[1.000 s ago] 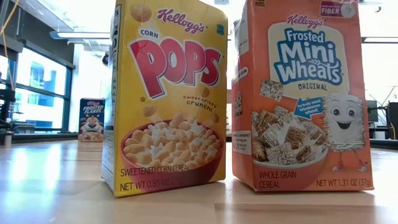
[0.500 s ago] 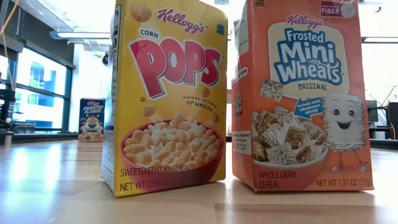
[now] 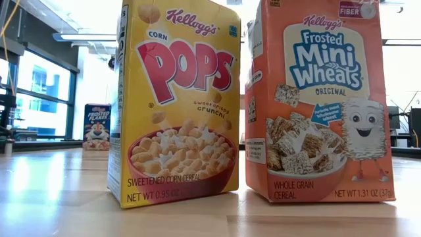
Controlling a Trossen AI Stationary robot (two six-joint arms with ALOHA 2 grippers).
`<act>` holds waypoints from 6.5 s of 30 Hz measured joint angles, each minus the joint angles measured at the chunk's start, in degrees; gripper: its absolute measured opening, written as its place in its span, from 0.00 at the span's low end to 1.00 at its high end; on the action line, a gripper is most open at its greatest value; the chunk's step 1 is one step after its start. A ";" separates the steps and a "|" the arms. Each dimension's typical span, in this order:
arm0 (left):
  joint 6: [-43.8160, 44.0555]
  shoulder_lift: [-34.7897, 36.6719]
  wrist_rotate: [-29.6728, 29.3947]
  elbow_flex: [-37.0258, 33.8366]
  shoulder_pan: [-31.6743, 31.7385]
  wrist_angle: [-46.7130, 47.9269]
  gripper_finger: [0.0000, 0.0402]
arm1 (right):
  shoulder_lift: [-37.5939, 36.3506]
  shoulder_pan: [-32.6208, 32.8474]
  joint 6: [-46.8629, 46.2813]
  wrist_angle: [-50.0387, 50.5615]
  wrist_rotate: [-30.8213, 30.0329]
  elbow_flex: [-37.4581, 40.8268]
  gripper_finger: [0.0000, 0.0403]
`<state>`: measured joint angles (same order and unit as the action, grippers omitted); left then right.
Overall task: Stack cereal on shelf
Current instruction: Put the middle left yellow cereal box on the shelf, then put the top left orange cereal box on the shelf
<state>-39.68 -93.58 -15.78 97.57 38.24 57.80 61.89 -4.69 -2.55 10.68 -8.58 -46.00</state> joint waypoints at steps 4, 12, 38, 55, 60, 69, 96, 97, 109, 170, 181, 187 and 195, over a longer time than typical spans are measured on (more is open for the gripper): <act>0.39 0.04 -0.01 1.82 0.00 -0.21 0.59 | 0.00 0.00 -0.01 0.00 -0.01 0.00 0.61; 2.10 0.07 0.14 7.52 0.00 3.67 0.59 | 0.00 0.00 -0.02 0.00 -0.02 0.00 0.61; 15.48 9.40 13.78 9.93 -2.20 9.18 0.58 | -0.02 -0.02 -4.85 -2.82 -0.93 0.00 0.61; 21.26 9.64 13.67 9.73 -7.35 11.70 0.58 | -0.02 -0.02 -4.52 -4.15 4.13 0.00 0.62; 23.22 12.01 13.65 3.59 -8.66 10.33 0.58 | -0.02 -0.02 -3.86 -4.34 6.13 0.00 0.68; 29.76 22.92 12.96 -13.16 -12.81 1.62 0.58 | -0.02 -0.02 -8.58 -6.32 9.09 0.00 0.73; 42.66 37.90 6.62 -35.89 -28.36 -11.47 0.58 | -0.02 0.99 -17.67 -22.91 4.23 -0.15 0.73; 42.68 38.11 6.63 -36.38 -28.86 -12.05 0.58 | 0.02 1.35 -16.78 -22.70 3.88 -0.71 0.73; 41.15 38.36 5.96 -36.91 -32.48 -14.56 0.58 | 6.59 5.98 -6.48 -13.53 -3.94 -15.21 0.73; 44.04 38.30 -1.66 -36.89 -32.41 -10.47 0.58 | 41.53 14.62 -27.56 13.40 -15.23 -30.77 0.73; 44.04 38.31 -1.50 -36.89 -32.41 -10.49 0.58 | 44.09 14.60 -28.26 14.10 -15.18 -30.77 0.73; 44.04 38.29 -1.49 -36.89 -32.41 -10.53 0.58 | 44.83 14.60 -28.58 13.69 -14.97 -30.77 0.69; 44.02 38.32 -1.49 -36.89 -32.41 -10.51 0.58 | 44.94 14.60 -28.57 13.53 -13.92 -30.77 0.59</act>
<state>4.34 -55.27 -17.28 60.69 5.82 47.29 106.83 9.91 -31.11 24.20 -22.50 -76.77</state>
